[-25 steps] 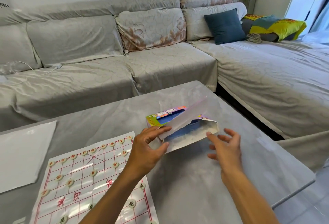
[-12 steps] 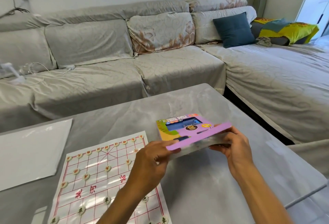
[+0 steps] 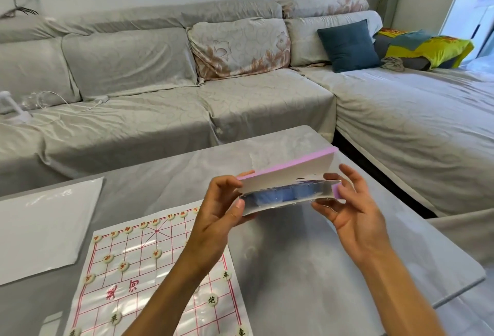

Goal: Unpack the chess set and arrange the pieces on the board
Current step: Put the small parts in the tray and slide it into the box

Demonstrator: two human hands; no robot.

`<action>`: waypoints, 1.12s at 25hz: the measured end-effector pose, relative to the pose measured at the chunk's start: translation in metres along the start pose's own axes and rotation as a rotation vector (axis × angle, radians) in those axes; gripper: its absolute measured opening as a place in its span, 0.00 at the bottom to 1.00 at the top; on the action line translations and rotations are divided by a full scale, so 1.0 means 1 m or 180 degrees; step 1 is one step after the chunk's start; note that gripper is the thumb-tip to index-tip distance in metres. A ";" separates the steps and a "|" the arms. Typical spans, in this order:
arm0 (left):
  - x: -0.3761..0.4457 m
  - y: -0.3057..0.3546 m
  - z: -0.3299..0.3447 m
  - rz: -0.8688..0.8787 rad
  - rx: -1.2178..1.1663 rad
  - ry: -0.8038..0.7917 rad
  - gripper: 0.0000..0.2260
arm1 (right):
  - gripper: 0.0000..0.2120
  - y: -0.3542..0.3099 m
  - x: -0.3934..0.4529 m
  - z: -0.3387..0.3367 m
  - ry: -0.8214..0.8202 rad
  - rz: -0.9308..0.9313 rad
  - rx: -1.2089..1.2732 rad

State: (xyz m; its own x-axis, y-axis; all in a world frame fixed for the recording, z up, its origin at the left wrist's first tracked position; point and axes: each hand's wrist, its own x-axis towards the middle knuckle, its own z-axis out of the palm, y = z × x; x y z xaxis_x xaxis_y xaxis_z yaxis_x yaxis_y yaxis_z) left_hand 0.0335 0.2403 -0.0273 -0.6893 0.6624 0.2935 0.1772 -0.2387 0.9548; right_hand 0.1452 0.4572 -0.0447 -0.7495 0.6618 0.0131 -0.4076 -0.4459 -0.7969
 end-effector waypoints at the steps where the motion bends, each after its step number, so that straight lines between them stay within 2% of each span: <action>1: 0.002 -0.001 0.001 0.0020 -0.0047 0.0142 0.14 | 0.17 0.001 0.000 0.002 -0.0021 -0.0035 -0.0115; 4: 0.008 -0.002 0.000 0.0036 -0.0375 0.0398 0.20 | 0.18 0.000 -0.001 0.007 -0.0039 -0.0048 -0.0208; 6: 0.011 0.001 0.000 0.0068 -0.0328 0.0422 0.17 | 0.18 -0.005 -0.003 0.010 -0.0046 -0.0109 -0.0239; 8: 0.016 0.008 -0.001 0.0281 0.0148 0.0449 0.12 | 0.19 -0.015 -0.006 0.018 -0.0145 -0.0202 -0.0226; 11: 0.031 0.020 -0.004 0.0391 0.0281 0.0540 0.12 | 0.20 -0.035 -0.009 0.031 -0.0316 -0.0310 -0.0272; 15: 0.053 0.030 -0.006 -0.0182 -0.0539 0.0590 0.21 | 0.14 -0.043 0.000 0.038 -0.0097 -0.0230 -0.0263; 17: 0.058 0.027 -0.005 -0.0331 -0.0589 0.0548 0.20 | 0.14 -0.043 0.007 0.037 0.0161 -0.0217 -0.0347; 24: 0.077 0.019 0.006 -0.0395 -0.0277 0.0776 0.13 | 0.11 -0.028 0.026 0.036 0.0760 -0.0797 -0.1940; 26: 0.080 0.021 0.008 -0.0382 -0.0200 0.0754 0.12 | 0.13 -0.028 0.033 0.039 0.0718 -0.1165 -0.2519; 28: 0.081 0.023 0.010 -0.0302 -0.0099 0.0738 0.11 | 0.12 -0.031 0.041 0.046 0.0507 -0.1401 -0.2312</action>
State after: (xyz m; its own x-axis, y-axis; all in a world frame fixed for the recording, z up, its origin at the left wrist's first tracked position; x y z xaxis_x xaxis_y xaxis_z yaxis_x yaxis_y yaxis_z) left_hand -0.0113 0.2963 0.0187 -0.8451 0.5032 0.1804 0.0846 -0.2073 0.9746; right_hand 0.1027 0.4705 0.0083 -0.4975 0.7847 0.3697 -0.1684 0.3307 -0.9286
